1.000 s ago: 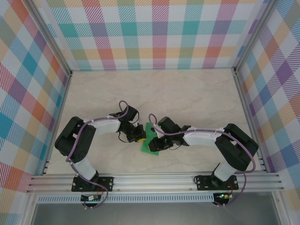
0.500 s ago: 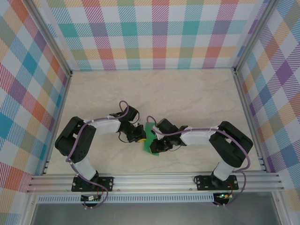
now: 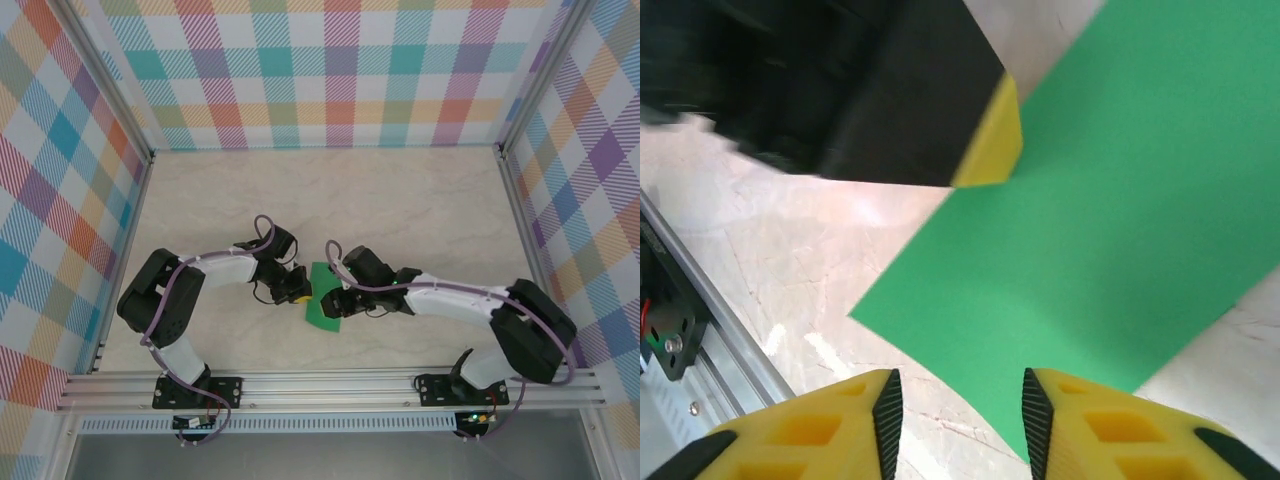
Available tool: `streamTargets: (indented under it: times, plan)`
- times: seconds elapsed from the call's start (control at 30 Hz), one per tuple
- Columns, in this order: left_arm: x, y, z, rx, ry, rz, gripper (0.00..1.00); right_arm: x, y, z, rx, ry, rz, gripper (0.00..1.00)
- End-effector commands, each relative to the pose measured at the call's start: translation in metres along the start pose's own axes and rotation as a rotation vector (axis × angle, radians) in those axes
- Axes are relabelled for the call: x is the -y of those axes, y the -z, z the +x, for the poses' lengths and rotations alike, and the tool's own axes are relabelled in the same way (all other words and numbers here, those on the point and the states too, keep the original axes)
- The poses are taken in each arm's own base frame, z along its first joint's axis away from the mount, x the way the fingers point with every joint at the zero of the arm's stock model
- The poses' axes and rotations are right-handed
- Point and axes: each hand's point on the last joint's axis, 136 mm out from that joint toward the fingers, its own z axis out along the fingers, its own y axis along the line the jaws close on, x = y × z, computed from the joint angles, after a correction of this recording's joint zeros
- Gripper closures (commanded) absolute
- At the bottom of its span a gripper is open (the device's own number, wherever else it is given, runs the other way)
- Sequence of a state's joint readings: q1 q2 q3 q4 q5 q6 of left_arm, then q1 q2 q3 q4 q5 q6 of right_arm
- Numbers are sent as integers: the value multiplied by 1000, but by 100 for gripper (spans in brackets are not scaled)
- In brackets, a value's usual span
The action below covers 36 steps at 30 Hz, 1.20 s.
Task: Fold a paper plane with a square sheet of paper (fold left side to right side)
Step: Third fold the triangle at the center of the table.
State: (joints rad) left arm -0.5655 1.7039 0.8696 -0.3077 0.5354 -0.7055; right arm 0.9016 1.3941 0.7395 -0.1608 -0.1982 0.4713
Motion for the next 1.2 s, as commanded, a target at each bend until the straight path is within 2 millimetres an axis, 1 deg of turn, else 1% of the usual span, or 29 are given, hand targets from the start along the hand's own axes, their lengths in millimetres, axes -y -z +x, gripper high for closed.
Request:
streamTargets:
  times: [0.0, 0.07, 0.17, 0.27, 0.4, 0.47, 0.6, 0.77, 0.87, 0.97, 1.03, 1.13, 1.17]
  plan:
    - [8, 6, 7, 9, 13, 9, 95, 2, 11, 14, -4, 200, 114, 54]
    - [9, 7, 8, 5, 29, 15, 95, -4, 8, 24, -17, 309, 148, 52]
    - [10, 5, 8, -1, 59, 21, 96, -15, -1, 35, 4, 437, 186, 53]
    - [9, 4, 9, -11, 92, 22, 97, -28, -8, 39, 53, 549, 228, 49]
    - [7, 2, 10, -24, 118, 12, 99, -39, -18, 42, 85, 658, 271, 47]
    - [7, 1, 10, -25, 121, 10, 99, -40, -25, 45, 71, 701, 296, 45]
    - [7, 1, 9, -15, 122, 9, 99, -41, -40, 43, 47, 765, 342, 44]
    - [6, 1, 11, -18, 123, 9, 99, -44, -56, 29, 59, 804, 399, 44]
    - [6, 1, 11, -18, 119, 7, 99, -48, -61, 21, 83, 801, 407, 46]
    - [6, 1, 11, -18, 117, 7, 99, -45, -63, 17, 86, 799, 435, 50]
    - [5, 1, 11, -21, 116, 4, 99, -43, -62, 16, 88, 792, 446, 55]
    - [4, 1, 12, -22, 117, 2, 99, -38, -57, 14, 93, 772, 459, 65]
    - [4, 1, 11, -20, 116, 2, 99, -36, -54, 14, 95, 764, 460, 70]
